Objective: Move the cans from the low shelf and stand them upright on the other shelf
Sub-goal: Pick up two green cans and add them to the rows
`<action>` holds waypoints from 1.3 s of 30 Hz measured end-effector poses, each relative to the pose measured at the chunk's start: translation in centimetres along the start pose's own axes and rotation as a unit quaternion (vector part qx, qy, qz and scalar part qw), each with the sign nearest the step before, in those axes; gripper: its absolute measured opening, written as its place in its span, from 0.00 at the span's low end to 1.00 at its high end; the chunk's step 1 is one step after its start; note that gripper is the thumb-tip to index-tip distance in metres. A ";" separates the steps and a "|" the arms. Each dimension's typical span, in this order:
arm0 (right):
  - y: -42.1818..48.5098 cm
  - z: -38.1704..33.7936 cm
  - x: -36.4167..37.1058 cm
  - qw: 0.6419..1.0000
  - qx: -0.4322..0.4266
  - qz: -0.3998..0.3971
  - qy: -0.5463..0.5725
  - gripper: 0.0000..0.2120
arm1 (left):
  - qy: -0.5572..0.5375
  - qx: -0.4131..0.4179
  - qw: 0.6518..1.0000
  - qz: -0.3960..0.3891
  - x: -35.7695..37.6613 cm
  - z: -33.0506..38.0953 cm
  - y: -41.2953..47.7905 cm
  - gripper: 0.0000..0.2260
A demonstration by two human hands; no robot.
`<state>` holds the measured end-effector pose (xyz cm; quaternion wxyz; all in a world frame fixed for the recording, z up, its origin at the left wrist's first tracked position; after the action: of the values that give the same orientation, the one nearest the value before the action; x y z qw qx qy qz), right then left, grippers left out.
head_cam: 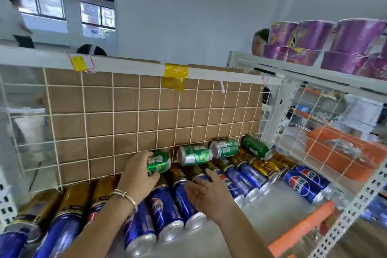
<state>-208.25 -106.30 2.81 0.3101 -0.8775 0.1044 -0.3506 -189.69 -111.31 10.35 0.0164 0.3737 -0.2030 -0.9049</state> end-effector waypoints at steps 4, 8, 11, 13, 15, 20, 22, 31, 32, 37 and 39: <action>3.0 -2.8 0.2 0.999 -0.003 -0.017 0.031 0.34 | 0.073 -0.038 0.997 -0.014 0.6 -0.6 2.9 0.26; 5.5 -4.6 0.5 0.999 0.004 -0.009 0.047 0.34 | 0.179 -0.086 0.975 -0.100 2.6 -1.9 2.8 0.29; 7.4 -5.4 1.1 1.000 0.004 0.001 0.020 0.29 | 0.282 -0.087 0.949 -0.111 2.7 -1.4 2.2 0.27; 8.4 -6.0 1.4 1.000 0.009 0.017 -0.008 0.24 | 0.296 -0.101 0.943 -0.115 2.7 -1.0 2.3 0.29; 8.9 -6.3 1.6 0.998 0.026 0.047 -0.034 0.24 | 0.273 -0.137 0.940 -0.155 3.7 -1.9 2.5 0.35; 9.3 -6.9 1.9 0.984 0.055 0.110 -0.128 0.29 | 0.163 -0.208 0.950 -0.168 5.1 -3.7 2.3 0.39; 9.3 -7.3 1.7 0.980 0.043 0.117 -0.156 0.25 | 0.123 -0.232 0.952 -0.158 5.1 -4.5 2.0 0.38; 9.8 -7.7 2.1 0.971 0.001 0.107 -0.214 0.22 | -0.084 -0.312 0.946 -0.037 4.9 -5.2 -1.1 0.37; 9.9 -7.6 2.3 0.972 0.002 0.102 -0.213 0.23 | -0.105 -0.321 0.941 -0.028 4.5 -4.4 -1.6 0.33; 10.9 -7.5 1.3 0.974 -0.016 0.093 -0.204 0.30 | -0.244 -0.364 0.897 0.063 4.7 -4.7 -3.1 0.31; 10.8 -7.3 1.1 0.977 -0.032 0.071 -0.200 0.28 | -0.346 -0.373 0.856 0.095 5.4 -5.0 -3.3 0.38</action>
<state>-212.01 -118.68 0.82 0.3208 -0.9296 0.1134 -0.1419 -189.76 -111.08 2.31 0.1691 -0.0188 0.1225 -0.9778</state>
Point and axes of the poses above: each hand's wrist, its own y-axis towards the middle knuckle, its own x-axis out of the palm, z = x × y, the point moved 8 cm from there along y, towards the middle knuckle, and after that the axes turned 6 degrees about x, right-handed, at the moved point
